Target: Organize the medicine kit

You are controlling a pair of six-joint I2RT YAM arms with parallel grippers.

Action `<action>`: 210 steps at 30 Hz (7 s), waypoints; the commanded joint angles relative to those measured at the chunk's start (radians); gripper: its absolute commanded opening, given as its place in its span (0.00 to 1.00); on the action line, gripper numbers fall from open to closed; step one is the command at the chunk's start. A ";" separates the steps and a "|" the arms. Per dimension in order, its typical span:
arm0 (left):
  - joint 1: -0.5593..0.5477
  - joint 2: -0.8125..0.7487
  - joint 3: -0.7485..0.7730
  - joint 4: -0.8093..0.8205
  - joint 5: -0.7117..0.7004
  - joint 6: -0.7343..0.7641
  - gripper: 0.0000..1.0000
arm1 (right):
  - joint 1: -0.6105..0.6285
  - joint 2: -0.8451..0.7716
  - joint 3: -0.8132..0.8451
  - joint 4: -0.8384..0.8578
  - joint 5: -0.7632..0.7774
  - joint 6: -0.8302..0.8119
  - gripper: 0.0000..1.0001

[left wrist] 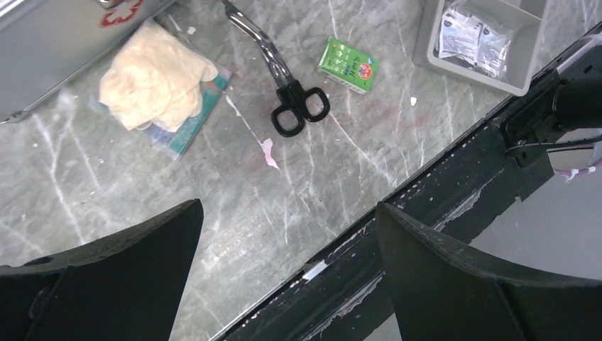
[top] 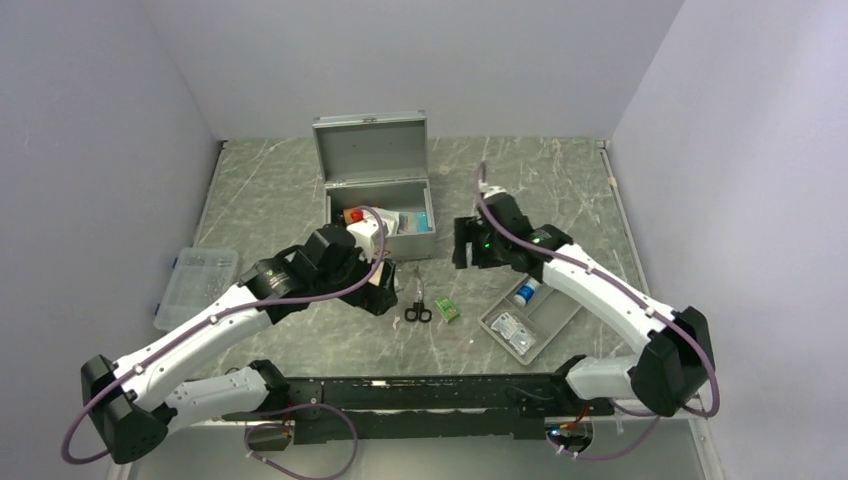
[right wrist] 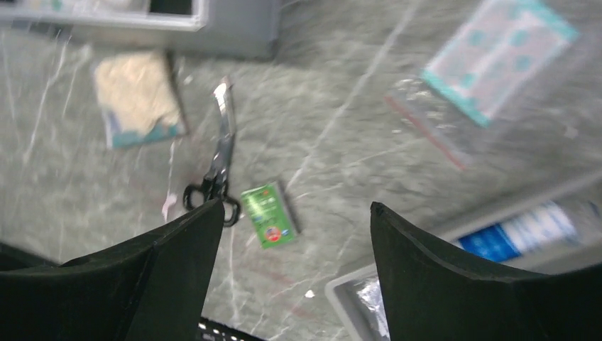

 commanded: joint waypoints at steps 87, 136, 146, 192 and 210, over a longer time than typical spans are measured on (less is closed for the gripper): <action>0.120 -0.244 -0.053 -0.052 -0.091 0.117 0.99 | -0.085 -0.351 -0.365 -0.320 0.403 0.600 0.24; 0.131 -0.245 -0.062 -0.050 -0.071 0.116 0.99 | -0.388 -0.336 -0.167 -0.193 0.245 0.284 0.62; 0.144 -0.217 -0.065 -0.057 -0.085 0.105 0.99 | -0.083 -0.166 -0.039 -0.058 0.230 0.207 0.62; 0.247 -0.272 -0.067 -0.050 -0.125 0.094 0.99 | 0.512 0.517 0.152 -0.014 0.270 0.523 0.46; 0.248 -0.282 -0.067 -0.046 -0.112 0.096 0.99 | 0.511 0.565 0.135 -0.027 0.270 0.595 0.34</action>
